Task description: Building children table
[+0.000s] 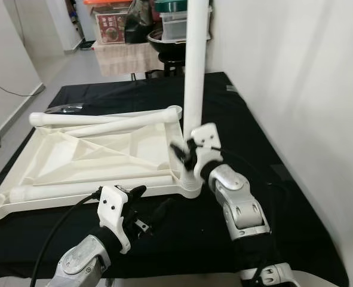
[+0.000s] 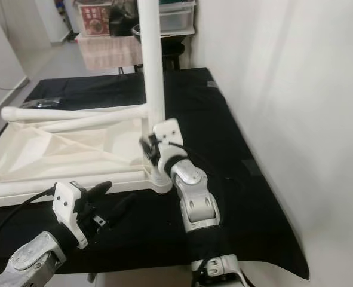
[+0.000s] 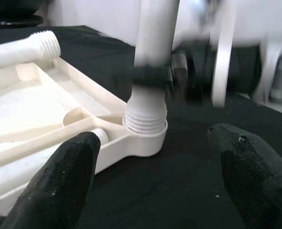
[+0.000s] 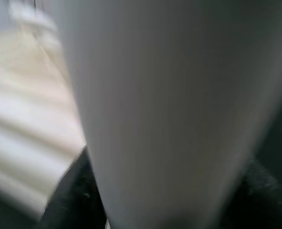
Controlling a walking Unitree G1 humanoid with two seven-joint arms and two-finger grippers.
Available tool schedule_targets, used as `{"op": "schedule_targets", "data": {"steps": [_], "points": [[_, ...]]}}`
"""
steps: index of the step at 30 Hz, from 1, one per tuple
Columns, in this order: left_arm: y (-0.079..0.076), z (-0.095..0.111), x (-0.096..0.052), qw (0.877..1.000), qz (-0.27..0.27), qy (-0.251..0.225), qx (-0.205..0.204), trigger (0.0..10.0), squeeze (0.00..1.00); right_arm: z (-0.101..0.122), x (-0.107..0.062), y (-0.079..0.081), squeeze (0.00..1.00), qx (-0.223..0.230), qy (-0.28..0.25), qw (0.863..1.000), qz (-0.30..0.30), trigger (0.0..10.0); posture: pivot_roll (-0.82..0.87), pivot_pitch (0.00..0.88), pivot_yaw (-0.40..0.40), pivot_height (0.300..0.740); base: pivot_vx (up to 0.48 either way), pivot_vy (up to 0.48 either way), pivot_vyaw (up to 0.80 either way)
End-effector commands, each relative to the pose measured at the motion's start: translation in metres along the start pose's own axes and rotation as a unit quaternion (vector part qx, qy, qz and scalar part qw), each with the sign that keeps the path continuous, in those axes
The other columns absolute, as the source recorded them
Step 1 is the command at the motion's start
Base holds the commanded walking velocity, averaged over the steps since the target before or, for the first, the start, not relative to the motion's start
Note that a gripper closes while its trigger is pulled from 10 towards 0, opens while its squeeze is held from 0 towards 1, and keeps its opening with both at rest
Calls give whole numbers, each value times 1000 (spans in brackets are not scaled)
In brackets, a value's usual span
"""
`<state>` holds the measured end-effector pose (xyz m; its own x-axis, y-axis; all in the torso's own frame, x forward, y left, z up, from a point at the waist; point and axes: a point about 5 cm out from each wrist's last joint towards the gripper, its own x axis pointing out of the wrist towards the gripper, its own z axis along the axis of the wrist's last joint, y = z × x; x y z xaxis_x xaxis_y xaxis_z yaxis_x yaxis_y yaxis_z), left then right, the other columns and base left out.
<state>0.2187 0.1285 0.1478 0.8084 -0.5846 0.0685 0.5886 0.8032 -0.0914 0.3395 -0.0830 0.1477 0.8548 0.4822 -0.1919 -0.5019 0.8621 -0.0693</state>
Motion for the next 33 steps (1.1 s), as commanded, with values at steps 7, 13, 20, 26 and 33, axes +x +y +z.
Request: {"op": "schedule_targets", "data": {"steps": [7, 13, 20, 26, 33], "points": [[2, -5, 1, 1000, 2, 10, 0, 10000, 0, 66, -5, -12, 0, -48, -121, 955, 268, 10000, -25, 39, 11, 740, 0, 0, 0], [0, -4, 4, 1000, -2, 7, -1, 10000, 0, 65, 5, -27, 0, -86, -66, 934, 341, 10000, -3, 44, -2, 740, 0, 0, 0], [-2, -4, 4, 1000, -3, 6, 0, 10000, 0, 69, 11, -32, 0, -52, -60, 928, 364, 0, 11, 48, -10, 740, 0, 0, 0], [-4, -2, 4, 1000, -5, 5, -2, 10000, 0, 62, 10, -43, 0, -43, -43, 928, 368, 0, -13, 71, -5, 740, 0, 0, 0], [-4, -1, 2, 1000, -6, 4, -4, 10000, 0, 36, 18, -47, 0, -57, -13, 985, 160, 0, -35, 92, -24, 740, 0, 0, 0]]}}
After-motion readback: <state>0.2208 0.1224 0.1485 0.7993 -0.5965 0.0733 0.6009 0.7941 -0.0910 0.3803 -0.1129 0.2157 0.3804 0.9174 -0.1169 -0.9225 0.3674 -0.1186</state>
